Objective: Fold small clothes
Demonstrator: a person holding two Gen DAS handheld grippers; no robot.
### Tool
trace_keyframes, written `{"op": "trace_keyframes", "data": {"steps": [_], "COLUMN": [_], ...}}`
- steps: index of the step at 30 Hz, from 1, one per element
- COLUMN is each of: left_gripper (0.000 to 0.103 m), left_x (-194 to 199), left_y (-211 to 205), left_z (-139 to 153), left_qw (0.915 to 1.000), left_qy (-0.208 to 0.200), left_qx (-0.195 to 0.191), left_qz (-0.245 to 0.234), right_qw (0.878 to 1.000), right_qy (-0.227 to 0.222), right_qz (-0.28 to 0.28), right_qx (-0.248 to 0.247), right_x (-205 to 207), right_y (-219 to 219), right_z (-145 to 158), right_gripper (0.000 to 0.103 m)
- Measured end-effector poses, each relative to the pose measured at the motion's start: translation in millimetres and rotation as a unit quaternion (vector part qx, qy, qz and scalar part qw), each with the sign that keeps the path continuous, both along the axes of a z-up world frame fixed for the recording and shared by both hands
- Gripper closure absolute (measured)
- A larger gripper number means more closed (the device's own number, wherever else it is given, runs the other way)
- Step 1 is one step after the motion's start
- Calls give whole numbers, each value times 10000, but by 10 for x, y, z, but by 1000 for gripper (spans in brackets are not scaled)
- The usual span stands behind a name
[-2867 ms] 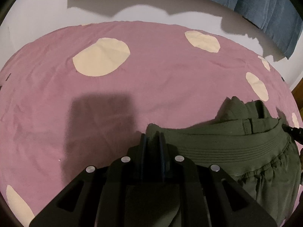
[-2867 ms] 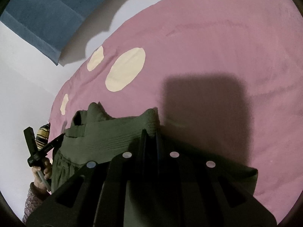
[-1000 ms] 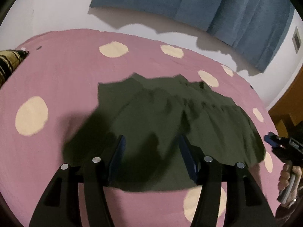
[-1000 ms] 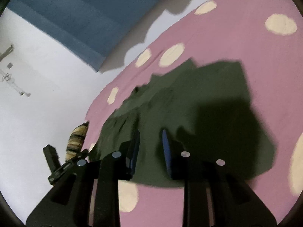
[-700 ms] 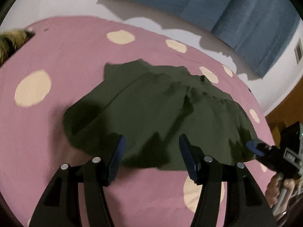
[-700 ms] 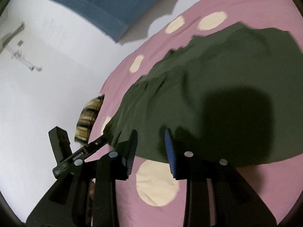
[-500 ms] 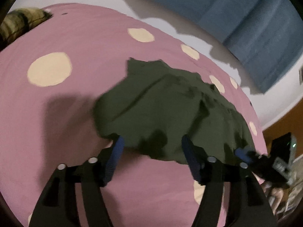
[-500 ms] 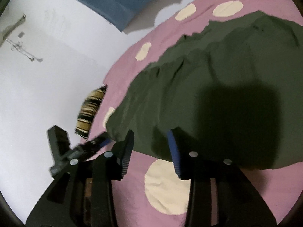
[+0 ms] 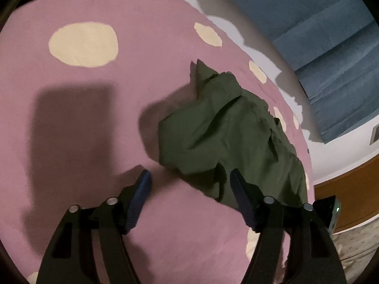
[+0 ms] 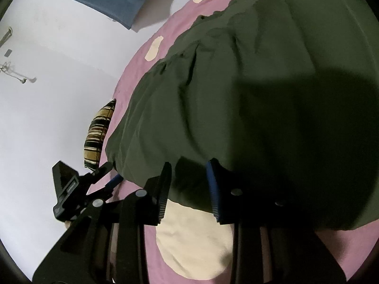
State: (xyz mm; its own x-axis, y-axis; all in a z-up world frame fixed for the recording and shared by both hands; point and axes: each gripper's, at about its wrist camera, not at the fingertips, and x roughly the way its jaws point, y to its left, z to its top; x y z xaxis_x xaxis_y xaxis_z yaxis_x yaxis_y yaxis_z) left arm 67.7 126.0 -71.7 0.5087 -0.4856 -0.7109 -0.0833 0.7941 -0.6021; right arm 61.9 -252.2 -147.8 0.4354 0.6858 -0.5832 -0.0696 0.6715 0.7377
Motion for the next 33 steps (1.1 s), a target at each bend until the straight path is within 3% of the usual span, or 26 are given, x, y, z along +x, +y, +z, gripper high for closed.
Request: {"op": "trace_keyframes", "data": {"steps": [6,9,12,14,16,20,27,33], "left_gripper": [31,32,52,73,78,85,88,88], "left_x": [230,312,348,358,354,331,286,213], "left_y": [-68,-172,-278,-313,-340,-472,-888,-1400], "left_z": [-62,-77,-50,-48,-16,159,610,991], "left_qw": [9990,9987,9995,9995,9994,9992,9927,9772], "left_qy": [193,272,244,248,230,-81,-761,-1403], "left_qx": [-398,-371,-100,-56,-23,357,909,1467], "left_qz": [106,206,182,199,238,189,-200,-617], "right_qw": [10000,10000,9999,9999,9999,9998,9997,9995], "right_qy": [-48,-71,-105,-118,-134,-174,-240,-301], "right_qz": [-28,-43,-53,-51,-52,-48,-64,-84], "right_qx": [-11,-17,-29,-39,-25,-27,17,21], "right_x": [-37,-44,-54,-53,-57,-78,-125,-152], "right_y": [6,5,11,16,11,-4,-42,-45], "right_z": [-4,-20,-20,-30,-30,-32,-44,-50], "right_gripper": [73,73,73,73,73,73,73,73]}}
